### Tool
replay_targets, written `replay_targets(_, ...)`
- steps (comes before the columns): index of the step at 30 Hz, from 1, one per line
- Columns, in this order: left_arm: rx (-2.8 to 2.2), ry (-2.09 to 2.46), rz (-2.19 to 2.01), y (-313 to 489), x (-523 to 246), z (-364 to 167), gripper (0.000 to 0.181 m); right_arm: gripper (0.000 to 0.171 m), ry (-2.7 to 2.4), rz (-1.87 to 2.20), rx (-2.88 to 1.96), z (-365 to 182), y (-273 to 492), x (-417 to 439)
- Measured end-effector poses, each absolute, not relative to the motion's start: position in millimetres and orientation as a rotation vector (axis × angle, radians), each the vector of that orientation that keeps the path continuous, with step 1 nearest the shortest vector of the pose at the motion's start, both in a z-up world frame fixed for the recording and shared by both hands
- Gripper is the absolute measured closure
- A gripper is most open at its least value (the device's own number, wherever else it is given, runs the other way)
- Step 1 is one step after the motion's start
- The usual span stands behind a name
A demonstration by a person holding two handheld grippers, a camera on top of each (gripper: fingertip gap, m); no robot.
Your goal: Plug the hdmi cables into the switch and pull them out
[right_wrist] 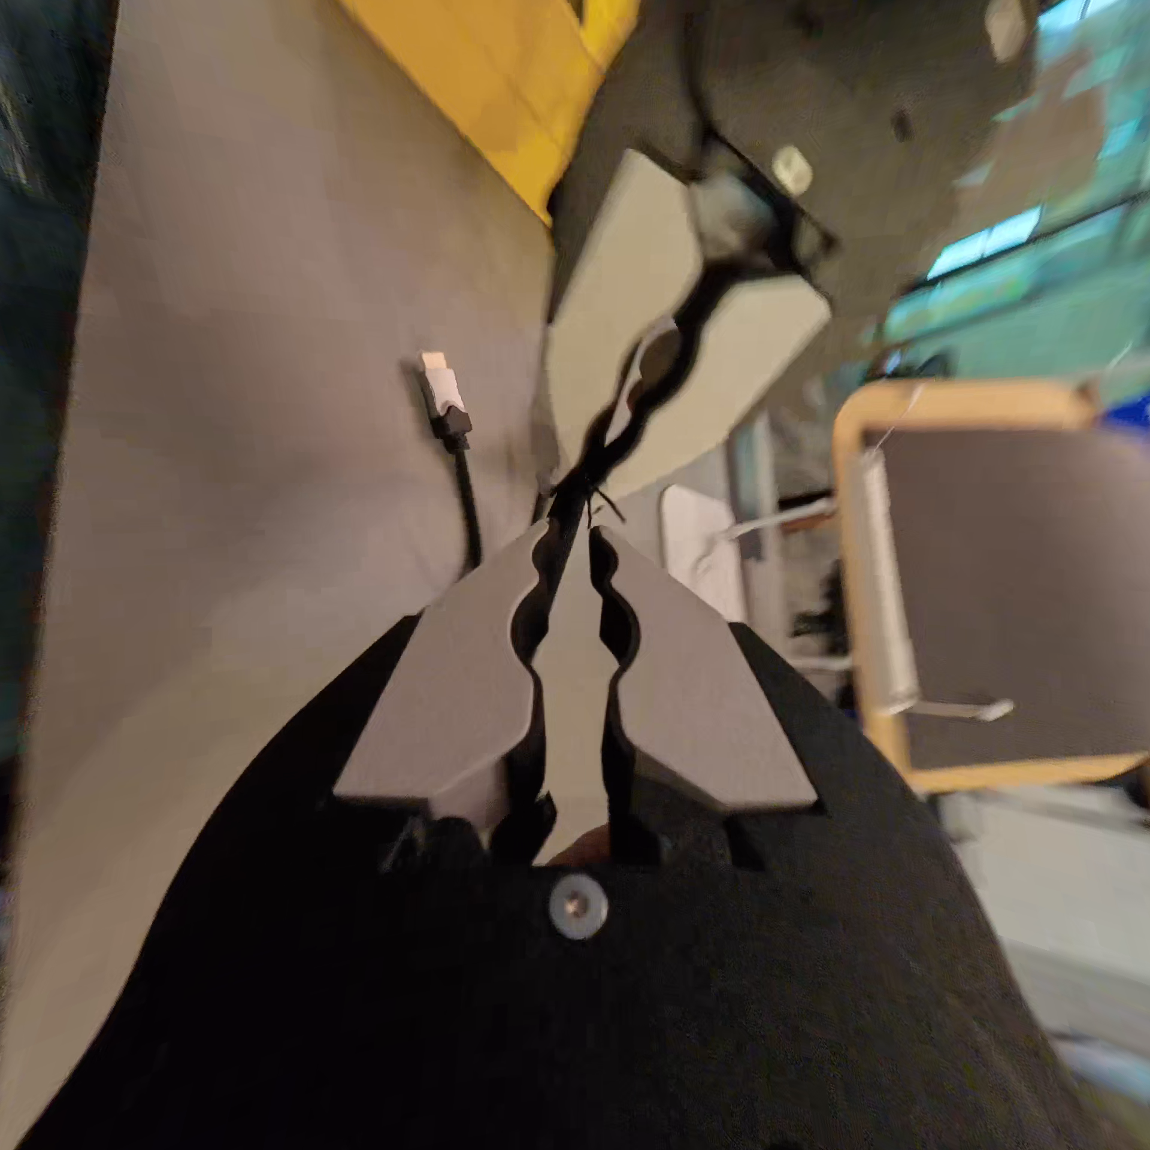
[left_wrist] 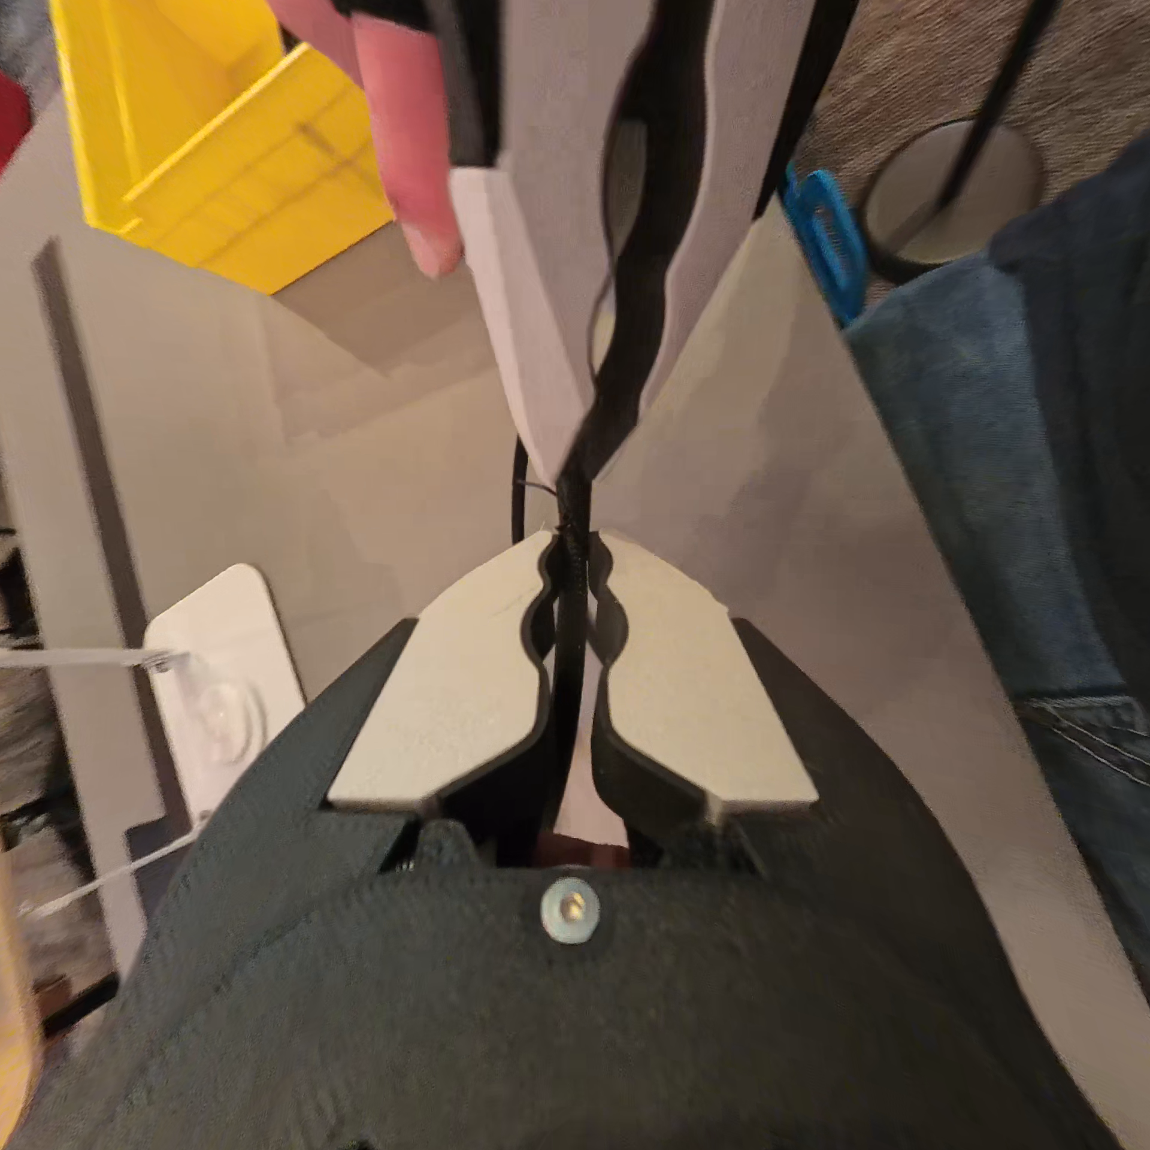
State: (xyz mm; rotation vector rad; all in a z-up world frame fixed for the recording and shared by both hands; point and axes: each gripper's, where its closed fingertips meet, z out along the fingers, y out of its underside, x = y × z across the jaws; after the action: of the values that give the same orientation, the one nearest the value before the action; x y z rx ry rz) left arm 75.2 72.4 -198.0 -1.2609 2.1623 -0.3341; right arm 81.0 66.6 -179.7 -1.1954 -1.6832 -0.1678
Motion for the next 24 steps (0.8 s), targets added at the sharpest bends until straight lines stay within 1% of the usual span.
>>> replay_targets(3,-1.231,2.101,-0.177,82.2,77.5,-198.0,0.174,0.157,-1.445,0.136,-1.490,-181.6,71.6,89.1)
replay_targets(4,-1.216,2.086,-0.130,84.0,78.4,-197.8,0.174,0.151,-1.377,0.275,-1.558,-182.9,68.1,88.1)
replay_targets(6,-1.191,2.052,-0.060,86.1,80.9,-197.3,0.174,0.153,-1.221,0.510,-1.652,-182.1,64.6,85.0)
replay_targets(8,-1.163,2.030,0.003,87.7,83.2,-197.7,0.174,0.152,-1.098,0.652,-1.676,-179.3,64.8,82.3)
replay_targets(14,-1.117,1.997,0.068,88.9,87.2,-196.2,0.174,0.154,-0.986,0.668,-1.654,-178.4,73.5,80.7)
replay_targets(17,-1.104,1.998,0.077,87.9,88.7,-195.9,0.174,0.168,-0.986,0.654,-1.617,-174.8,75.0,79.6)
replay_targets(24,-1.126,2.017,0.019,83.9,87.9,-197.9,0.174,0.171,-1.118,0.562,-1.541,-176.6,72.1,78.9)
